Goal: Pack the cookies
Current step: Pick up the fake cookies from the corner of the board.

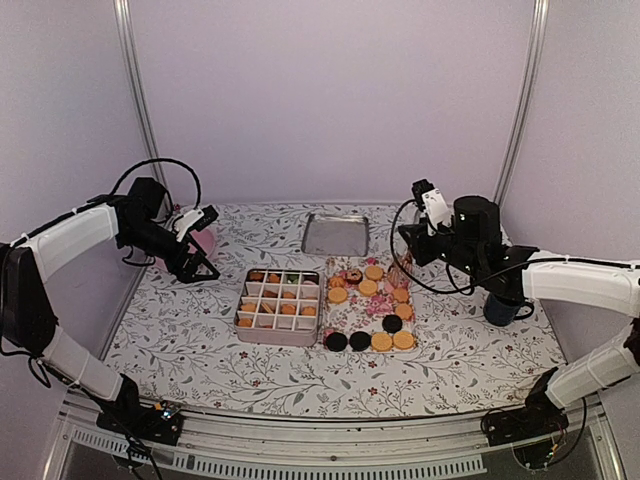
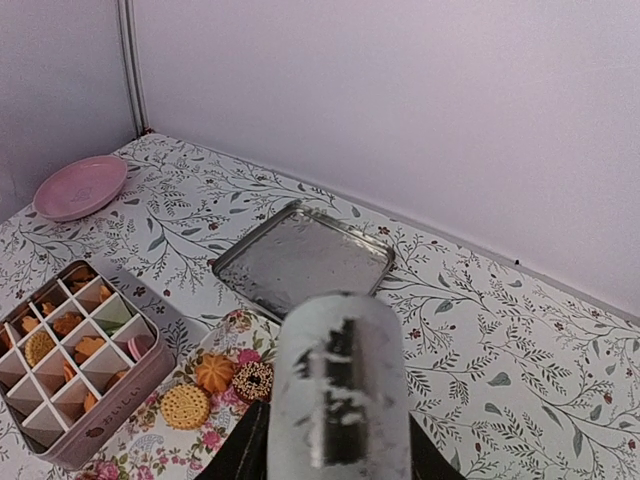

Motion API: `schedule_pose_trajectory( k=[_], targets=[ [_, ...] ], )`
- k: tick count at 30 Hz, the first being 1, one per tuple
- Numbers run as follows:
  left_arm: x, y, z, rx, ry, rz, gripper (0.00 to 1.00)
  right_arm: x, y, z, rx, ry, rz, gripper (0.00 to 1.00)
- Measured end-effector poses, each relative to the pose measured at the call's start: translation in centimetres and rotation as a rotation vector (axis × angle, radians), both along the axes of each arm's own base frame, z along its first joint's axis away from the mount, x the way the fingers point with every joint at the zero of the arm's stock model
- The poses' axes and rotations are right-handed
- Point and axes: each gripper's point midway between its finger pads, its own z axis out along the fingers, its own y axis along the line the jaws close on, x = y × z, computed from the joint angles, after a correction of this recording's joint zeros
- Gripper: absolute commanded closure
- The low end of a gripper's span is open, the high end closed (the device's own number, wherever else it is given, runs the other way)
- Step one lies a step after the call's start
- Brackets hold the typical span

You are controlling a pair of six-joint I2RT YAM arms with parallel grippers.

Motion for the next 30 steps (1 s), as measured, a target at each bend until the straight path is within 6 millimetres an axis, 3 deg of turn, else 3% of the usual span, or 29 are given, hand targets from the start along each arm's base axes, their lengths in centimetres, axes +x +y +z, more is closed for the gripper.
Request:
schedule_pose_trajectory(
  k=[9,21,30],
  targets=[
    [0.3,0.0,0.6,-0.001,-0.014,0.0,0.01,1.3,-0.4,-3.0,-0.051,0.053,-0.019,0.65],
    [0.3,0.0,0.6,0.0,-0.013,0.0,0.01,1.5,0.4,-4.2,-0.044,0.075,0.01,0.66],
    [0.3,0.0,0.6,0.0,-0.013,0.0,0.01,1.4,0.8,-3.9,-0.007,0.075,0.024,0.95]
  ],
)
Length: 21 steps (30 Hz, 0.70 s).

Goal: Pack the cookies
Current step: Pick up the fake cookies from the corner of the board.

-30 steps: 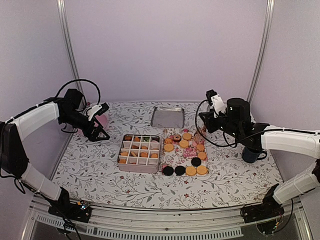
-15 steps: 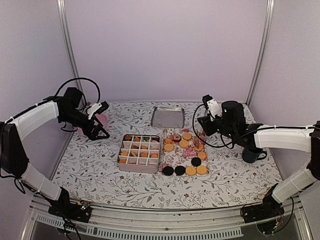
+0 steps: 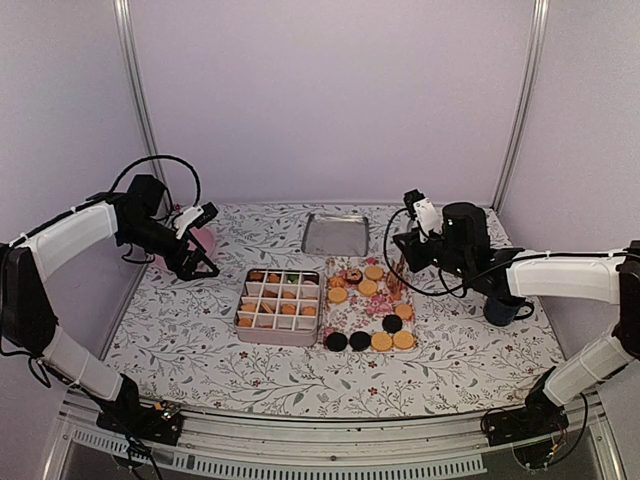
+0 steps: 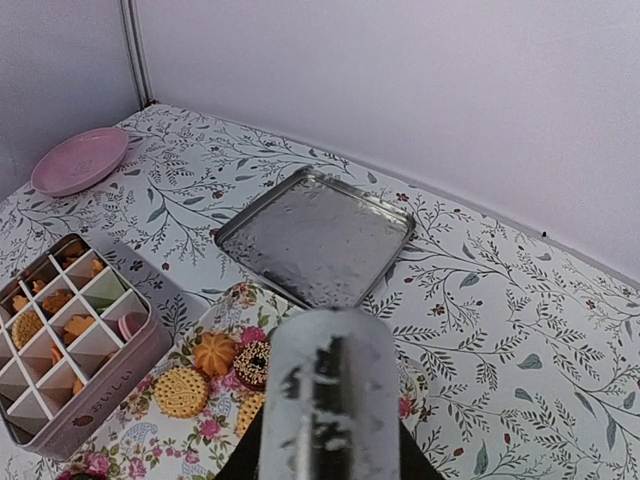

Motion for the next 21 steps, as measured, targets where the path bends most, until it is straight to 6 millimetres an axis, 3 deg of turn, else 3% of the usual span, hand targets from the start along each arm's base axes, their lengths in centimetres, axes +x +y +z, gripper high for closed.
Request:
schedule_pose_trajectory(
  k=[6,12,16,21],
  targets=[
    [0.0,0.0,0.0,0.0,0.0,0.0,0.01,-0.3,-0.1,0.3,0.005,0.001,0.002,1.0],
    [0.0,0.0,0.0,0.0,0.0,0.0,0.01,-1.3,0.5,3.1,0.069,-0.026,0.049,1.0],
    [0.0,0.0,0.0,0.001,0.0,0.001,0.01,-2.3,2.5,6.6,0.124,-0.073,0.102,1.0],
    [0.1,0.1,0.0,0.003,-0.001,0.003,0.01,-5.7,7.9,11.6,0.198,-0.139,0.248,1.0]
  ],
)
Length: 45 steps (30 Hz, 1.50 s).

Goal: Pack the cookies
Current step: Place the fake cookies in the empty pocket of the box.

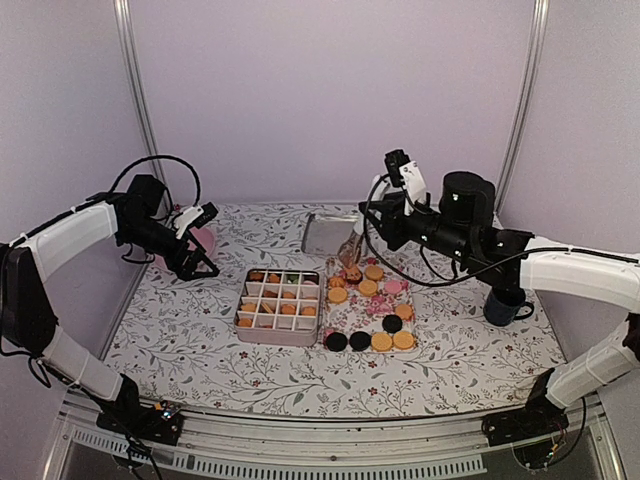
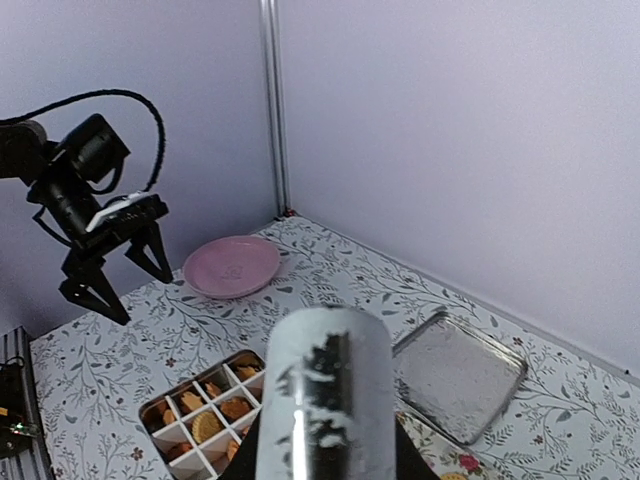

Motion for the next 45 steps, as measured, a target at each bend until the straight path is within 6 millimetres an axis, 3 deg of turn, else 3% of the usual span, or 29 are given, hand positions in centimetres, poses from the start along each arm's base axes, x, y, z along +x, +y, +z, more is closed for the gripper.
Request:
schedule_pose_trajectory(
  k=[3,5,10,14,17,25,29,34,45],
  targets=[
    [0.0,0.0,0.0,0.001,-0.001,0.0,0.01,-2.1,3.7,1.8,0.031,-0.024,0.093,1.0],
    [0.0,0.0,0.0,0.003,-0.001,0.001,0.01,-3.0,6.4,1.7,0.032,-0.022,0.148,1.0],
    [0.1,0.1,-0.1,0.006,-0.002,0.003,0.01,-5.0,12.7,-1.7,-0.026,0.024,0.258,1.0],
    [0.1,0.1,-0.1,0.007,-0.003,0.003,0.01,-6.0,15.3,-4.8,-0.075,0.063,0.308,1.0],
    [0.1,0.1,-0.1,0.009,-0.002,0.004,0.01,-5.9,15.9,-5.8,-0.093,0.076,0.315,1.0],
    [0.1,0.2,-0.2,0.012,-0.004,0.006,0.01,-6.1,16.3,-5.8,-0.096,0.077,0.319,1.0],
    [0.1,0.2,-0.2,0.012,-0.004,0.006,0.01,-6.1,16.3,-6.4,-0.112,0.084,0.32,0.92],
    [0.1,0.2,-0.2,0.013,-0.005,0.006,0.01,-6.2,16.3,-7.0,-0.138,0.086,0.322,0.72],
    [0.1,0.2,-0.2,0.012,-0.004,0.006,0.01,-6.2,16.2,-7.1,-0.144,0.084,0.323,0.72]
  ],
)
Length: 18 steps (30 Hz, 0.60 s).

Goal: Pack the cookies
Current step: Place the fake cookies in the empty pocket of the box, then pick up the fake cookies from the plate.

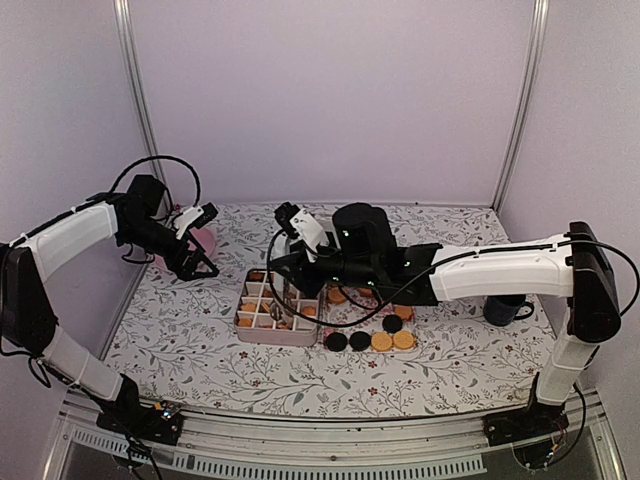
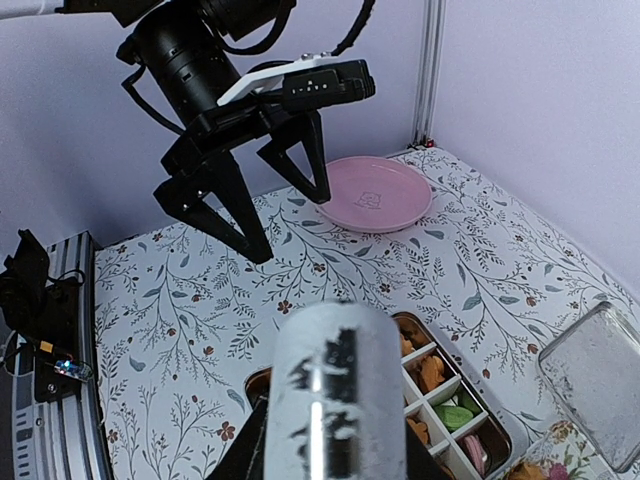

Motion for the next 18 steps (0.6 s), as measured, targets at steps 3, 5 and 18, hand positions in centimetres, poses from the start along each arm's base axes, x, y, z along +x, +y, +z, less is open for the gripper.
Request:
schedule_pose_trajectory(
  k=[3,5,18],
  targets=[
    [0.0,0.0,0.0,0.0,0.0,0.0,0.01,0.1,-0.1,0.0,-0.001,-0.002,-0.008,0.72],
    [0.0,0.0,0.0,0.0,0.0,0.0,0.01,0.3,-0.2,0.1,-0.004,-0.01,-0.018,0.72],
    [0.0,0.0,0.0,0.001,0.001,0.0,0.01,7.9,-11.7,8.2,0.112,-0.125,-0.287,0.72]
  ],
)
